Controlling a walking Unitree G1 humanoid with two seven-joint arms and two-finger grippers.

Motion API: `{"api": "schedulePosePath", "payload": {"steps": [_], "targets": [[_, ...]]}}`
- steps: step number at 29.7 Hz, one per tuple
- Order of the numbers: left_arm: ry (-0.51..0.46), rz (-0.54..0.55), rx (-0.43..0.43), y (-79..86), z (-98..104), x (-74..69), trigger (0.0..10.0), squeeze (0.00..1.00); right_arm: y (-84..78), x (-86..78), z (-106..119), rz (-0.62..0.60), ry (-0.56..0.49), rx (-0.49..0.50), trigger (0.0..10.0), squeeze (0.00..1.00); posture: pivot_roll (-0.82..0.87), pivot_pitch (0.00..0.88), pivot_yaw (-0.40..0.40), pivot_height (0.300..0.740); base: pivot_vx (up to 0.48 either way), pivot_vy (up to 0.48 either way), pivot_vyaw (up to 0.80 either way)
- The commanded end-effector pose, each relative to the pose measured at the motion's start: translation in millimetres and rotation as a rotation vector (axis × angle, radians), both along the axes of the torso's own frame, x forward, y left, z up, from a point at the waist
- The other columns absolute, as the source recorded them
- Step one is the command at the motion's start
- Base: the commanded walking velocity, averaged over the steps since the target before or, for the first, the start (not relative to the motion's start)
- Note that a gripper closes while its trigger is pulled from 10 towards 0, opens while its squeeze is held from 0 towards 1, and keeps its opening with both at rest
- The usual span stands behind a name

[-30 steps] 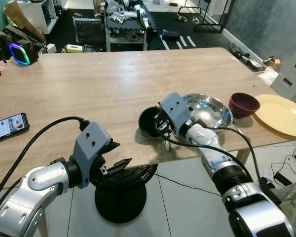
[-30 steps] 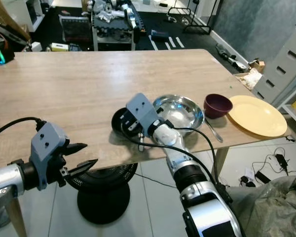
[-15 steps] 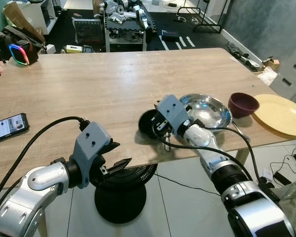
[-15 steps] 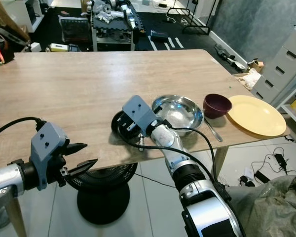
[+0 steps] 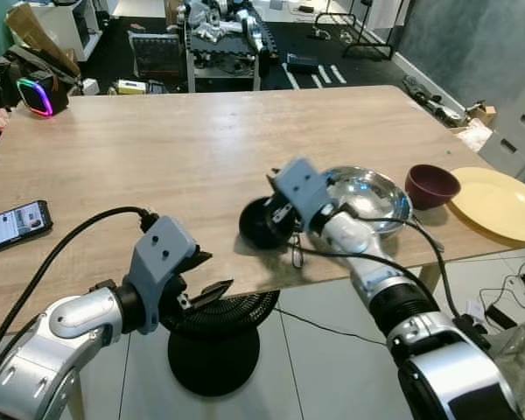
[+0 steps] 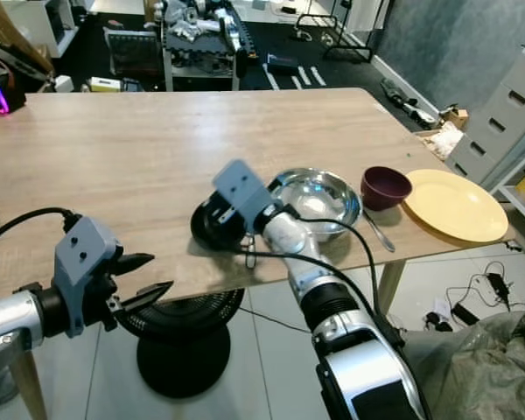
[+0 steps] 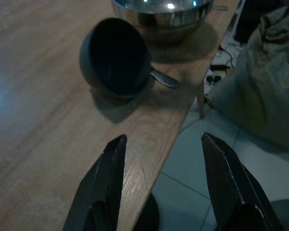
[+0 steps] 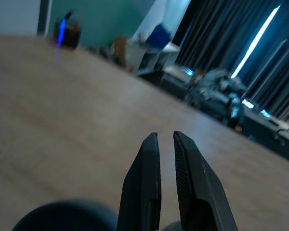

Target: Setting the table

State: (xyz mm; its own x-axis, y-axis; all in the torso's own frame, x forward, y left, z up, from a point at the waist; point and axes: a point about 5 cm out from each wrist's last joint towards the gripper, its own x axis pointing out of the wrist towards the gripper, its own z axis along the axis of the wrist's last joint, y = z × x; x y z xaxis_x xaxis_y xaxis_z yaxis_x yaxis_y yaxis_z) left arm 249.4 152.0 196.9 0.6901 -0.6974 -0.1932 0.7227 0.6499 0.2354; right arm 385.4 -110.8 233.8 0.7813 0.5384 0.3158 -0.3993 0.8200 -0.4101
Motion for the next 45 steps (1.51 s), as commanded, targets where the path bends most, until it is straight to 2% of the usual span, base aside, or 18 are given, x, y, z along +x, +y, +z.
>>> {"api": "schedulePosePath", "payload": {"steps": [1, 6, 10, 14, 18, 25, 26, 30, 35, 40, 45], "targets": [[0.004, -0.024, -0.006, -3.4, -1.0, -1.4, 10.0, 0.0, -11.1, -0.7, -2.9, -0.013, 0.019, 0.025, 10.0, 0.0, 0.12, 0.054, 0.009, 0.74, 0.0, 0.0, 0.0], [0.002, -0.033, -0.006, -4.3, -0.4, -0.1, 10.0, 0.0, -25.5, -10.4, -26.2, 0.063, 0.081, -0.176, 10.0, 0.0, 0.11, 0.05, 0.016, 0.74, 0.0, 0.0, 0.0], [0.001, -0.034, -0.004, -3.8, -0.2, 0.2, 10.0, 0.0, -27.4, -17.2, -43.4, 0.133, 0.158, -0.23, 10.0, 0.0, 0.11, 0.048, 0.015, 0.74, 0.0, 0.0, 0.0], [0.001, -0.033, -0.002, -3.4, -0.5, 0.3, 10.0, 0.0, -22.7, -22.8, -54.4, 0.2, 0.206, -0.275, 10.0, 0.0, 0.12, 0.046, 0.015, 0.74, 0.0, 0.0, 0.0], [0.0, -0.032, -0.002, -3.1, -0.2, 0.5, 10.0, 0.0, -9.0, -26.6, -63.8, 0.239, 0.218, -0.328, 10.0, 0.0, 0.12, 0.047, 0.014, 0.74, 0.0, 0.0, 0.0], [-0.003, -0.029, 0.0, -2.8, 0.9, 0.3, 10.0, 0.0, 9.3, -27.6, -74.8, 0.245, 0.229, -0.343, 10.0, 0.0, 0.13, 0.051, 0.014, 0.74, 0.0, 0.0, 0.0], [-0.003, -0.027, 0.002, -2.5, 1.0, 0.3, 10.0, 0.0, 13.1, -23.3, -72.7, 0.197, 0.21, -0.345, 10.0, 0.0, 0.13, 0.052, 0.013, 0.74, 0.0, 0.0, 0.0], [-0.004, -0.026, 0.001, -2.3, 1.3, 0.3, 10.0, 0.0, 16.2, -20.6, -71.6, 0.173, 0.205, -0.349, 10.0, 0.0, 0.14, 0.054, 0.011, 0.74, 0.0, 0.0, 0.0], [-0.005, -0.021, 0.0, -2.0, 1.8, -0.3, 10.0, 0.0, 22.2, -10.9, -68.1, 0.064, 0.184, -0.371, 10.0, 0.0, 0.14, 0.059, 0.005, 0.74, 0.0, 0.0, 0.0], [-0.002, -0.016, 0.0, -1.7, 1.5, -2.2, 10.0, 0.0, 25.8, -2.6, -59.8, -0.03, 0.163, -0.33, 10.0, 0.0, 0.15, 0.064, 0.003, 0.74, 0.0, 0.0, 0.0], [0.001, -0.015, 0.001, -1.3, 1.0, -2.8, 10.0, 0.0, 32.9, 0.5, -50.8, -0.043, 0.145, -0.27, 10.0, 0.0, 0.15, 0.068, 0.002, 0.74, 0.0, 0.0, 0.0]]}}
